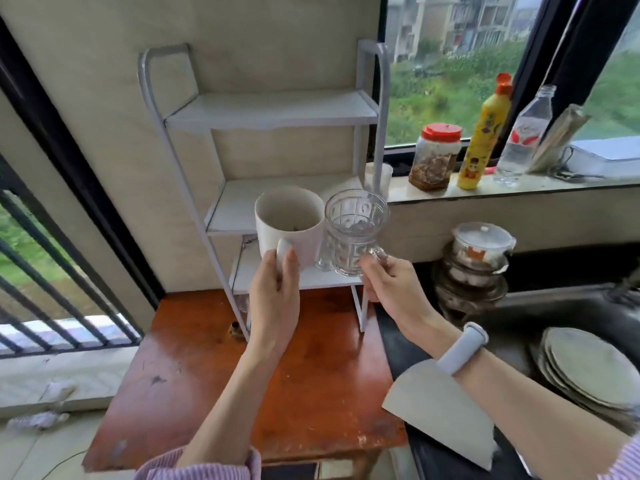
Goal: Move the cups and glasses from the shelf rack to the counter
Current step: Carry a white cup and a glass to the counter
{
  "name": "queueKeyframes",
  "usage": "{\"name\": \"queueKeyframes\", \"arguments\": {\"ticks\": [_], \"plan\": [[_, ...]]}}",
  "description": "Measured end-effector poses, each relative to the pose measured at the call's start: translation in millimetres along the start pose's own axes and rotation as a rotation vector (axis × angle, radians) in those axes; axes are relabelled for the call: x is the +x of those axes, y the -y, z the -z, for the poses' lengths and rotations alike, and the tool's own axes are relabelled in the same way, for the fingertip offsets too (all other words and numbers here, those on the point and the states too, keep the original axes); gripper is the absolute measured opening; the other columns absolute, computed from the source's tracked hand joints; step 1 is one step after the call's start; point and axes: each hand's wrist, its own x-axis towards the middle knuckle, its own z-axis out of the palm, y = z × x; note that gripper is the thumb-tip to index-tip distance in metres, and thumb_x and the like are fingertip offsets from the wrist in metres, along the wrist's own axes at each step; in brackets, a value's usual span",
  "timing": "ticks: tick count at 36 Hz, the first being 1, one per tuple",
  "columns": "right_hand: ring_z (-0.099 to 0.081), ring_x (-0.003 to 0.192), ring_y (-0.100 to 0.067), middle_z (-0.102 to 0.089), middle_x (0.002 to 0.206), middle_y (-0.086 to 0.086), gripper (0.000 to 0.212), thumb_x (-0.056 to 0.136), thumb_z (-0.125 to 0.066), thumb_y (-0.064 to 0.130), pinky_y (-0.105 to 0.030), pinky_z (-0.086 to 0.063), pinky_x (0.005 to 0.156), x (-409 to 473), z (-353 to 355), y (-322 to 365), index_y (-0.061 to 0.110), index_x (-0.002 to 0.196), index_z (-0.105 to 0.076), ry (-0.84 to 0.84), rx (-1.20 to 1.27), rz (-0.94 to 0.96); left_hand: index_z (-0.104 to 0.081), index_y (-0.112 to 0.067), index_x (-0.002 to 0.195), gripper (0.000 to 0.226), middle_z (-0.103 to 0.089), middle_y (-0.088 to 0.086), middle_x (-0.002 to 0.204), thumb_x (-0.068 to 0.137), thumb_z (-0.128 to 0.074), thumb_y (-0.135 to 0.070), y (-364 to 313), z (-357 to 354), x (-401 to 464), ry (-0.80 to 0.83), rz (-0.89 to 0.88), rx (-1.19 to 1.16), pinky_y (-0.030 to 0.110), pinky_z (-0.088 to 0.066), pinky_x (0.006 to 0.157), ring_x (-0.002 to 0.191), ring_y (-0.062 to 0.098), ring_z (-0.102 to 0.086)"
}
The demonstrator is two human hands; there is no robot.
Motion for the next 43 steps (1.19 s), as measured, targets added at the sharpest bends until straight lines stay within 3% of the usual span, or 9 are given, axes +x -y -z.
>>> {"name": "queueKeyframes", "arguments": {"ticks": [6,13,16,19,22,30,36,39,43], "plan": [[-0.026,0.042,-0.007,-0.033,0.043,0.008,0.048,0.092,-0.049,0.017,-0.022,-0.022,0.043,-62.6,68.0,-23.9,0.023,0.047,-0.035,-0.072,-0.015,-0.028,-0.043,-0.003,0.074,0.049,-0.045,0.011,0.059,0.087,-0.035,-0.050,-15.0,-40.8,-56.0,0.093,-0.054,0.051,0.027,-0.032,0.046,0.051,0.013,-0.038],[-0.028,0.034,-0.003,-0.034,0.032,0.010,0.051,0.091,-0.049,0.013,-0.014,-0.027,0.040,-165.4,187.8,-43.9,0.018,0.043,-0.035,-0.359,-0.067,-0.098,-0.041,-0.004,0.070,0.037,-0.040,0.000,0.058,0.095,-0.042,-0.031,-56.1,-137.2,-147.2,0.276,-0.039,0.012,0.023,-0.028,0.049,0.053,0.009,-0.033],[-0.026,0.037,-0.005,-0.031,0.034,0.011,0.050,0.091,-0.050,0.017,-0.018,-0.024,0.042,-221.9,246.6,-49.4,0.020,0.044,-0.032,-0.469,-0.121,-0.151,-0.043,0.003,0.075,0.038,-0.043,0.012,0.062,0.096,-0.043,-0.028,-79.7,-186.3,-196.8,0.389,-0.044,-0.039,0.026,-0.030,0.053,0.058,0.015,-0.037],[-0.027,0.044,-0.010,-0.032,0.042,0.006,0.050,0.092,-0.049,0.015,-0.025,-0.023,0.048,-280.0,301.4,-53.2,0.020,0.045,-0.032,-0.626,-0.170,-0.177,-0.045,-0.001,0.074,0.032,-0.043,-0.001,0.061,0.095,-0.044,-0.025,-105.1,-235.8,-247.8,0.507,-0.085,-0.086,0.017,-0.030,0.050,0.057,0.012,-0.039],[-0.027,0.048,-0.013,-0.031,0.047,-0.001,0.048,0.093,-0.048,0.015,-0.030,-0.023,0.052,-340.4,349.4,-52.3,0.019,0.048,-0.032,-0.763,-0.215,-0.225,-0.045,-0.002,0.073,0.032,-0.043,-0.002,0.060,0.095,-0.045,-0.026,-131.9,-283.2,-299.1,0.626,-0.116,-0.134,0.022,-0.030,0.052,0.057,0.011,-0.037],[-0.032,0.050,-0.016,-0.034,0.048,-0.006,0.047,0.092,-0.047,0.020,-0.029,-0.025,0.051,-489.9,460.3,-47.7,0.017,0.048,-0.032,-1.163,-0.321,-0.379,-0.038,0.000,0.070,0.036,-0.035,0.001,0.061,0.096,-0.044,-0.025,-217.8,-400.4,-425.6,1.015,-0.254,-0.329,0.023,-0.027,0.053,0.057,0.008,-0.031],[-0.032,0.048,-0.016,-0.036,0.052,-0.010,0.044,0.091,-0.049,0.017,-0.031,-0.026,0.053,-581.4,535.2,-49.6,0.014,0.049,-0.035,-1.461,-0.306,-0.440,-0.038,0.005,0.070,0.043,-0.038,0.017,0.061,0.095,-0.045,-0.029,-277.7,-482.8,-516.1,1.281,-0.263,-0.460,0.029,-0.029,0.054,0.058,0.015,-0.034],[-0.034,0.046,-0.017,-0.037,0.048,-0.005,0.045,0.090,-0.050,0.020,-0.030,-0.029,0.053,-623.3,571.5,-49.7,0.019,0.048,-0.035,-1.570,-0.315,-0.476,-0.039,0.003,0.071,0.042,-0.038,0.009,0.061,0.095,-0.045,-0.031,-304.8,-524.8,-563.5,1.401,-0.238,-0.513,0.032,-0.031,0.055,0.059,0.016,-0.035],[-0.033,0.044,-0.016,-0.036,0.044,0.001,0.047,0.090,-0.050,0.022,-0.028,-0.028,0.051,-672.0,630.9,-52.6,0.020,0.045,-0.034,-1.696,-0.315,-0.506,-0.044,-0.006,0.069,0.039,-0.045,-0.004,0.059,0.094,-0.043,-0.035,-339.6,-585.9,-622.7,1.507,-0.263,-0.559,0.017,-0.034,0.051,0.057,0.010,-0.042]]}}
